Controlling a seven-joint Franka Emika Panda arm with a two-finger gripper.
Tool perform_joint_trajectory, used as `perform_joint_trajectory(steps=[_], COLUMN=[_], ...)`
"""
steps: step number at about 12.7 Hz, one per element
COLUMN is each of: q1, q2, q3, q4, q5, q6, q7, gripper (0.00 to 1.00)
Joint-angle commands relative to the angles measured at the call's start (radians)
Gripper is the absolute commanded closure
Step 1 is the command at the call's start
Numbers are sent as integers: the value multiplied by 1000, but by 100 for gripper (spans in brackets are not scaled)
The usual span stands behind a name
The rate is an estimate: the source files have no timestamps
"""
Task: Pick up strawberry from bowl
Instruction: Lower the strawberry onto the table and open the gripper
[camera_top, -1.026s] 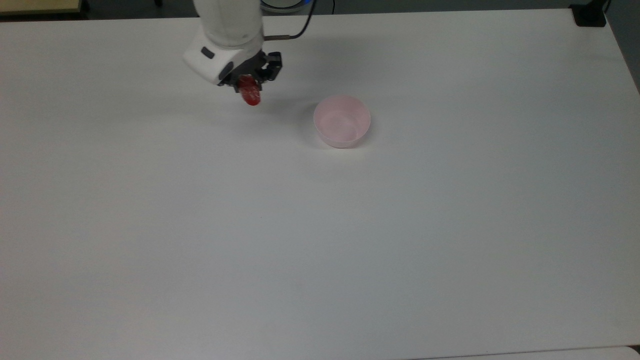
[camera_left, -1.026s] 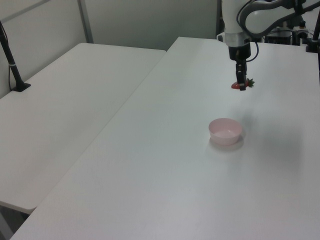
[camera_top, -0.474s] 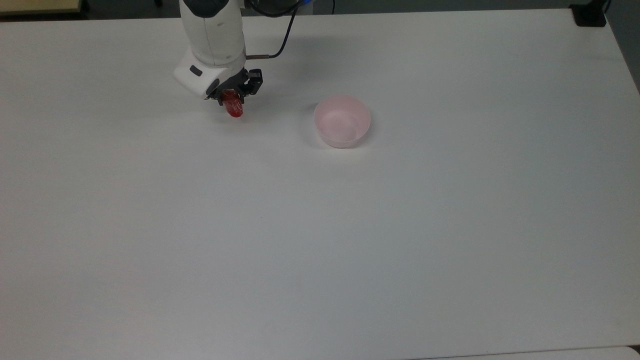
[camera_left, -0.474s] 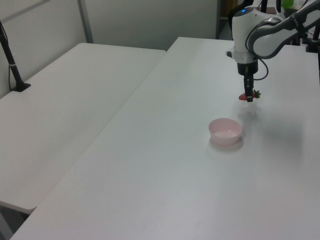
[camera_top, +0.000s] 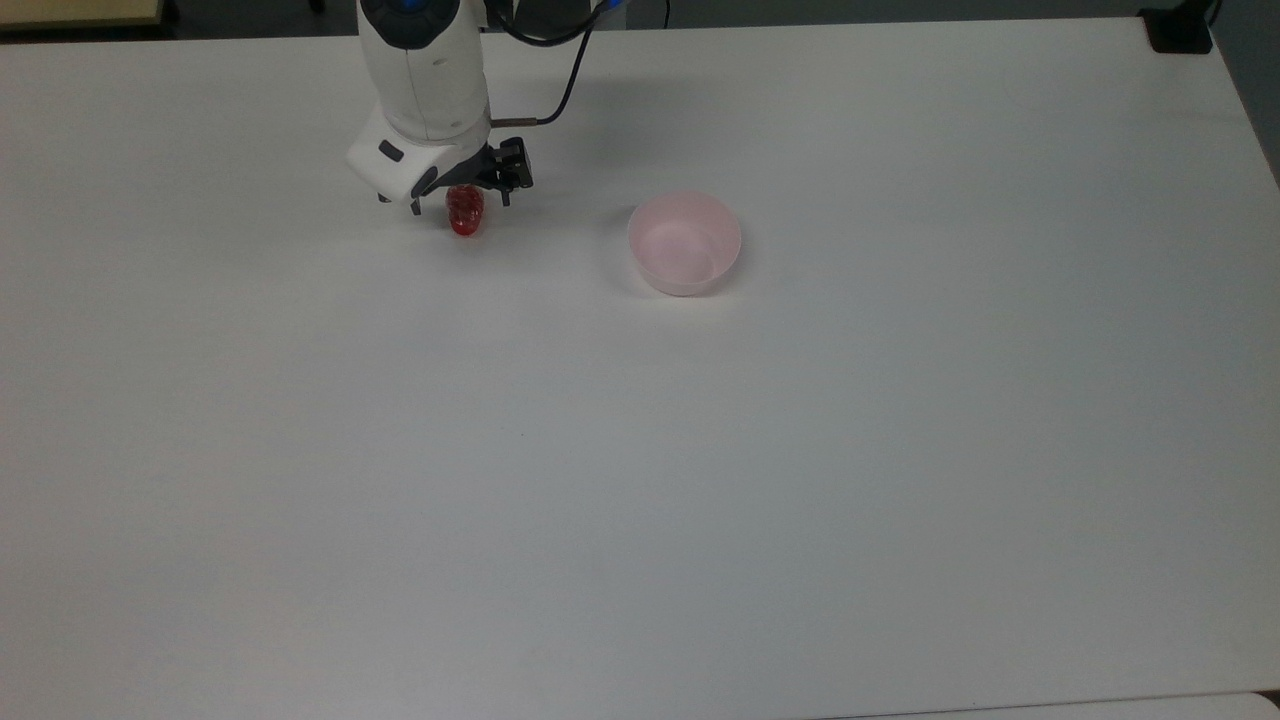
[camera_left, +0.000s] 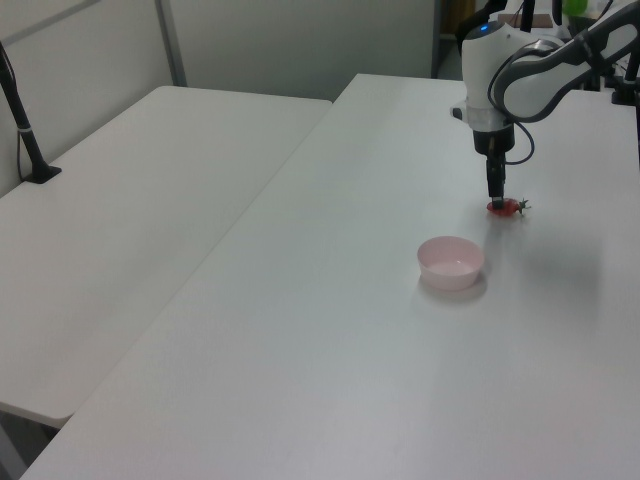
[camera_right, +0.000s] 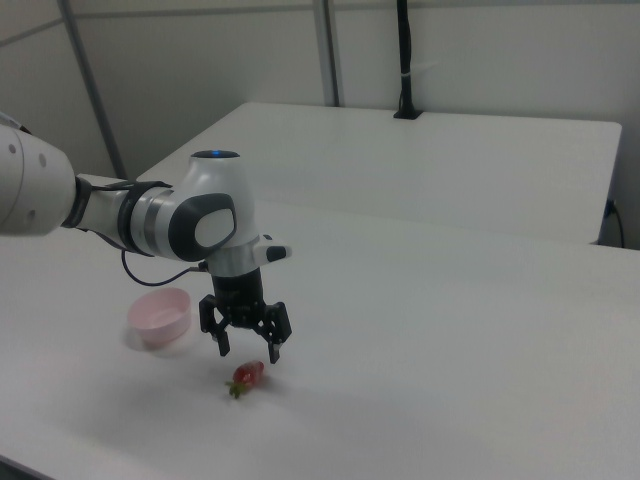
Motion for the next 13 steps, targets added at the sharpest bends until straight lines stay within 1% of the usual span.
perform_joint_trajectory(steps=[1, 2, 4, 5, 6, 7, 8, 11, 12, 13], q1=[4, 11, 25, 47, 56, 80, 90, 107, 116, 117], q2=[-45, -51, -62, -68, -77, -87, -88, -104, -113, -137], q3=[-7, -5, 6, 6, 6, 4, 2, -2, -7, -13], q4=[25, 60, 153, 211, 257, 300, 336, 448, 477, 492], q5=[2, 2, 5, 25, 31, 31, 31, 38, 44, 68], q6=[0, -42, -142, -182, -210, -225, -254, -421, -455, -472], q7=[84, 117, 128, 191, 307, 370, 385, 386, 386, 386], gripper=[0, 0, 0, 0, 0, 0, 0, 0, 0, 0])
